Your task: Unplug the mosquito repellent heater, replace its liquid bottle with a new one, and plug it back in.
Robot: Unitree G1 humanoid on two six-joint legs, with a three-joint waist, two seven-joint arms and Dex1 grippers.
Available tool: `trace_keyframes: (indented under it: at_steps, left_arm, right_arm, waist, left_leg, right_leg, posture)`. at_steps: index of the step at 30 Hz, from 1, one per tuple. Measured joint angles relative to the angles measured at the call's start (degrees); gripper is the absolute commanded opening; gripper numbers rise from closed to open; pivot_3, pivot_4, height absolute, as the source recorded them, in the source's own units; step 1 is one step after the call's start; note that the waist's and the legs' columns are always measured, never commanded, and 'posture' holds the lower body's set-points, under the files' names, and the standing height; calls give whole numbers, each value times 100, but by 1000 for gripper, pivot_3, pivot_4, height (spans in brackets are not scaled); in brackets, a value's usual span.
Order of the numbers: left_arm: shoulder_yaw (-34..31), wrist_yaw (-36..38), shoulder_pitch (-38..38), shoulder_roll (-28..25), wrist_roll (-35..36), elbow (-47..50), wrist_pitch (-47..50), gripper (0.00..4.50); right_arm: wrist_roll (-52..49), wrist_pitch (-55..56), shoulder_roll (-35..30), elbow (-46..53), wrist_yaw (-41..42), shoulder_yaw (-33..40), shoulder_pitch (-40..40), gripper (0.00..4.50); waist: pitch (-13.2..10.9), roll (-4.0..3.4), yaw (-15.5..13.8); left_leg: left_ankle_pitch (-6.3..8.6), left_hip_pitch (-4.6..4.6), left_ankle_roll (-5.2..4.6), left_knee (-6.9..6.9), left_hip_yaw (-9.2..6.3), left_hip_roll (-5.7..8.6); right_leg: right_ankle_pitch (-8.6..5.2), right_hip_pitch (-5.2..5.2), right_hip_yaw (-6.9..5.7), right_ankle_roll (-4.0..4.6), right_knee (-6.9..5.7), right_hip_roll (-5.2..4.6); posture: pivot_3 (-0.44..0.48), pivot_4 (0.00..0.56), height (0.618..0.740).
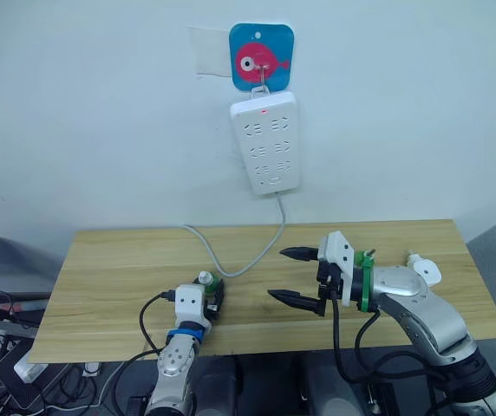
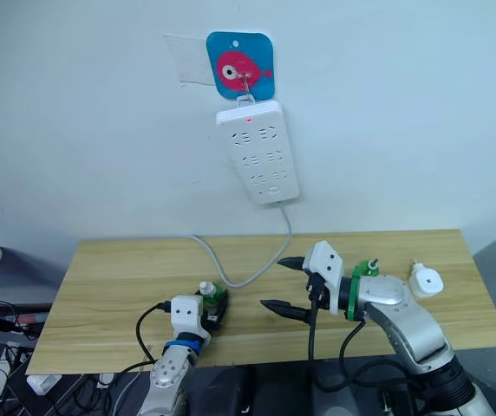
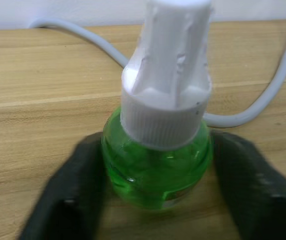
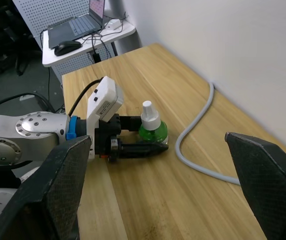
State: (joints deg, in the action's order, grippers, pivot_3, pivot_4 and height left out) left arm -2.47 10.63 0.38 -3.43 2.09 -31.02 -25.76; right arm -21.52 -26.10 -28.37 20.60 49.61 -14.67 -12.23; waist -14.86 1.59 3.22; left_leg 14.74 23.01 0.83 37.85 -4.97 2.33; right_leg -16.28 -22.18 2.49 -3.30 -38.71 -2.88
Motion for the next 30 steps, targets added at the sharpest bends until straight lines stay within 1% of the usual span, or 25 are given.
trace_keyframes:
  at_steps: [5, 7, 8, 10, 12, 14, 15, 18, 21, 23, 26, 30]
  left_arm:
    - [65, 1, 75, -31, -89, 230, 4, 2252]
    - [184, 82, 199, -81, -110, 584, 88, 2252]
    - [286, 237, 263, -175, -110, 901, 244, 2252]
    - [519, 597, 305, -460, -105, 1527, 596, 2252]
    - [701, 1066, 258, -818, 21, 2360, 1200, 2252]
    - [831, 1533, 87, -1155, 298, 3053, 1924, 2252]
    - [933, 1866, -40, -1417, 478, 3392, 2341, 2252]
    - [1081, 2777, -463, -2067, 993, 4041, 3285, 2252]
    - [1223, 3562, -871, -2499, 1455, 4221, 3980, 2252]
    - [1272, 4000, -1195, -2693, 1664, 4231, 4318, 2252]
    - [1338, 4445, -1499, -2809, 1815, 4207, 4499, 2252]
    - [1368, 4775, -1801, -2790, 1805, 3995, 4484, 2252]
  right_arm:
    - [-4, -45, -16, 115, -7, 4, 53, 4500]
    - [-4, -63, -70, 167, -4, 11, 93, 4500]
    - [-3, -77, -125, 169, 2, 19, 111, 4500]
    - [-7, -98, -235, 169, 22, 78, 110, 4500]
    - [-30, -143, -302, 168, 39, 226, 71, 4500]
    - [-91, -188, -308, 168, 50, 284, -27, 4500]
    - [-132, -207, -298, 167, 50, 289, -77, 4500]
    - [-187, -347, -141, 182, -29, 263, -267, 4500]
    - [-126, -526, 175, 240, -344, 79, -467, 4500]
    - [-76, -677, 419, 389, -615, -38, -539, 4500]
    - [-30, -923, 604, 500, -973, -69, -555, 4500]
    - [-9, -1137, 720, 657, -1244, -73, -513, 4500]
  waist:
    - [-24, 0, -2]
    - [-30, 0, -4]
    - [-41, 1, -6]
    - [-63, -3, -16]
    - [-74, -10, -27]
    - [-84, -13, -35]
    - [-88, -16, -35]
    - [-99, -24, -21]
    - [-105, -27, -11]
    - [-108, -30, -11]
    - [-108, -30, -6]
    - [-108, -30, -3]
  left_leg:
    - [0, 2, 1, -1, 0, 0]
    - [0, 3, 1, -2, -1, 0]
    - [1, 5, 1, -2, -1, 0]
    - [0, 7, 2, -2, -4, 0]
    - [-1, 7, 3, -2, -4, 0]
    - [-1, 8, 3, -5, -4, -1]
    - [-1, 8, 3, -7, -6, -2]
    - [-1, 8, 3, -12, -5, -2]
    - [-1, 13, 3, -18, -9, -3]
    - [-3, 20, 6, -18, -17, -2]
    - [-2, 32, 6, -18, -22, 4]
    - [-5, 61, 10, -15, -29, 5]
  right_leg:
    - [0, -1, 1, 0, 2, -1]
    - [0, -1, 0, 0, 6, -2]
    - [0, -1, -1, 0, 6, -2]
    - [0, -3, -1, 0, 6, -2]
    - [0, -4, -1, 0, 5, -2]
    - [0, -6, -2, 0, 5, -1]
    - [0, -7, -4, 0, 5, 1]
    - [-1, -11, -2, 1, 5, 2]
    - [-1, -17, -6, 2, 9, 2]
    - [-1, -21, -11, 2, 11, 2]
    - [-1, -23, -15, 2, 23, -5]
    - [0, -55, -14, 3, 18, -7]
  posture:
    - [-70, 291, 740]
    - [-65, 293, 740]
    - [-51, 293, 740]
    - [-32, 295, 740]
    - [-28, 296, 740]
    - [-19, 291, 740]
    - [-19, 291, 740]
    - [-33, 282, 740]
    - [-46, 275, 740]
    - [-60, 277, 740]
    - [-76, 275, 740]
    - [-94, 272, 740]
